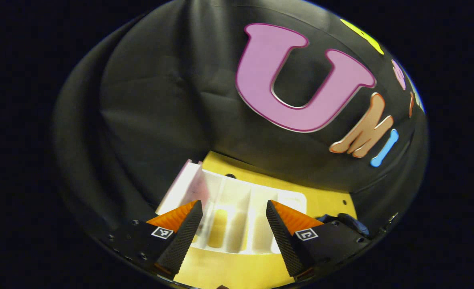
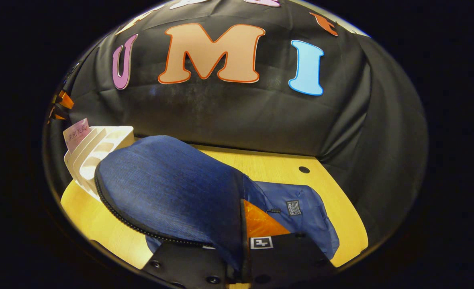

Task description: Open the schoolbag, grab two books from the bookshelf and put them into the schoolbag.

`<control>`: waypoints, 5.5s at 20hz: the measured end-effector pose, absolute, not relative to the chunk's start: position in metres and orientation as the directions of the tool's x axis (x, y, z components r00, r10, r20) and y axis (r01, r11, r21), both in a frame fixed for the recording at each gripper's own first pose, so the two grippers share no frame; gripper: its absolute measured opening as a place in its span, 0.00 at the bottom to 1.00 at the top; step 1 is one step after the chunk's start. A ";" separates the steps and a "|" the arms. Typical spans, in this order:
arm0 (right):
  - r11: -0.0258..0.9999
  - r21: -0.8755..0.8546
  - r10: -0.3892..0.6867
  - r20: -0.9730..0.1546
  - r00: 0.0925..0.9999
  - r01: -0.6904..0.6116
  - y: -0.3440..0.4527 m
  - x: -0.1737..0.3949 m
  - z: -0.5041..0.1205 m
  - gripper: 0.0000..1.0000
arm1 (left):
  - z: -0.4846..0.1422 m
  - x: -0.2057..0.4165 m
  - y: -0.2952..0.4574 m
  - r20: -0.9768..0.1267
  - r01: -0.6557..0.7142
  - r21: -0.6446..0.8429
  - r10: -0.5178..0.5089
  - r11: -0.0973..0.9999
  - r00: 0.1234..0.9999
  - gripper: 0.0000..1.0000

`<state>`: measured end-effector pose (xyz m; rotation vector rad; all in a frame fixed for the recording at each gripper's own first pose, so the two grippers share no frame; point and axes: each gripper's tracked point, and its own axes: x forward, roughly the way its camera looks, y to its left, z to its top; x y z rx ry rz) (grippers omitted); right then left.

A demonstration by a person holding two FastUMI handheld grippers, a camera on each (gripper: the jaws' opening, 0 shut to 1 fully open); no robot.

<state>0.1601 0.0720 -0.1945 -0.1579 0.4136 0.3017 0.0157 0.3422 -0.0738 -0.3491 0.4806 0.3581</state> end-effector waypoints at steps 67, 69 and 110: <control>0.925 -0.071 0.302 -0.457 0.837 -0.373 0.071 0.151 -0.209 0.10 | -0.029 -0.032 0.221 -0.932 -0.256 0.072 0.157 0.964 0.328 0.41; 0.926 -0.051 0.310 -0.458 0.833 -0.373 0.070 0.151 -0.209 0.10 | -0.030 -0.022 0.189 -0.934 -0.206 0.040 0.110 0.978 0.340 0.41; 0.904 0.073 0.411 -0.418 0.810 -0.421 0.071 0.154 -0.196 0.10 | -0.257 0.119 -0.189 -0.293 -0.076 -0.945 -0.716 0.318 0.634 0.39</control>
